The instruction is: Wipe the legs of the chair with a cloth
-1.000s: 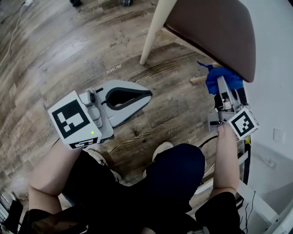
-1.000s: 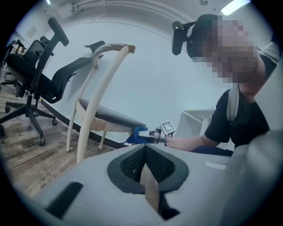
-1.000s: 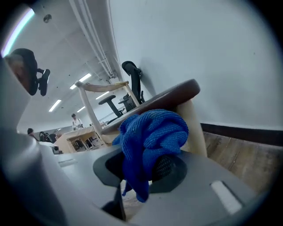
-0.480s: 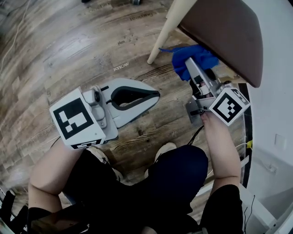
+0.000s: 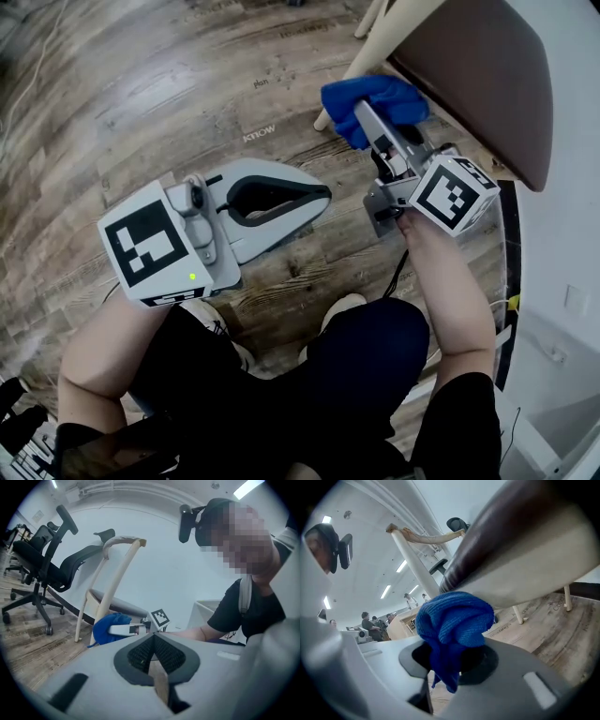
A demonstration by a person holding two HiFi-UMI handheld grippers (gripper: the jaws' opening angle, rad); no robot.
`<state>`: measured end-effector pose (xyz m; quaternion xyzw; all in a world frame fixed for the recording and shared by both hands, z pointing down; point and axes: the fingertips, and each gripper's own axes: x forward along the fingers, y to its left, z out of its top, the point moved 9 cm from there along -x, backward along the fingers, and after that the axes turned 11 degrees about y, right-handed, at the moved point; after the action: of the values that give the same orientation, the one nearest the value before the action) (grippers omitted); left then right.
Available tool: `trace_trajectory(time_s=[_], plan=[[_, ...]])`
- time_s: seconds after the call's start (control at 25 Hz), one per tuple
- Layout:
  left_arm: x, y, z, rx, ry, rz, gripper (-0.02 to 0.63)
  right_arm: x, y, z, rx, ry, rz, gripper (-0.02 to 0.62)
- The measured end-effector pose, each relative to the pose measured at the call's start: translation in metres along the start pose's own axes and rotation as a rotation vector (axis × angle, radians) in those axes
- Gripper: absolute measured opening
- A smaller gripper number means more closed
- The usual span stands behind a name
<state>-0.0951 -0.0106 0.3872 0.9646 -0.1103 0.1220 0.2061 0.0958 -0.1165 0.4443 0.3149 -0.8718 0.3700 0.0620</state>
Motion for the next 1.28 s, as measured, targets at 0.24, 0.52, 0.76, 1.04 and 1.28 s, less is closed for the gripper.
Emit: trace_trajectory(time_s=[0.24, 0.52, 0.76, 1.04, 1.28], plan=[[0.000, 0.001, -0.002, -0.016, -0.002, 0.010, 0.000, 0.018, -0.021, -0.018, 0.000, 0.034, 0.005, 0.101], [-0.001, 0.001, -0.004, -0.041, 0.004, 0.029, 0.000, 0.043, -0.097, -0.072, 0.134, 0.119, -0.047, 0.101], [-0.015, 0.006, -0.011, -0.083, 0.016, 0.088, 0.000, 0.076, -0.161, -0.125, 0.222, 0.239, -0.142, 0.101], [-0.043, 0.011, -0.020, -0.109, 0.032, 0.146, 0.000, 0.117, -0.199, -0.176, 0.256, 0.402, -0.272, 0.103], [-0.056, 0.013, -0.026, -0.111, 0.051, 0.167, 0.000, 0.123, -0.197, -0.176, 0.272, 0.394, -0.278, 0.103]])
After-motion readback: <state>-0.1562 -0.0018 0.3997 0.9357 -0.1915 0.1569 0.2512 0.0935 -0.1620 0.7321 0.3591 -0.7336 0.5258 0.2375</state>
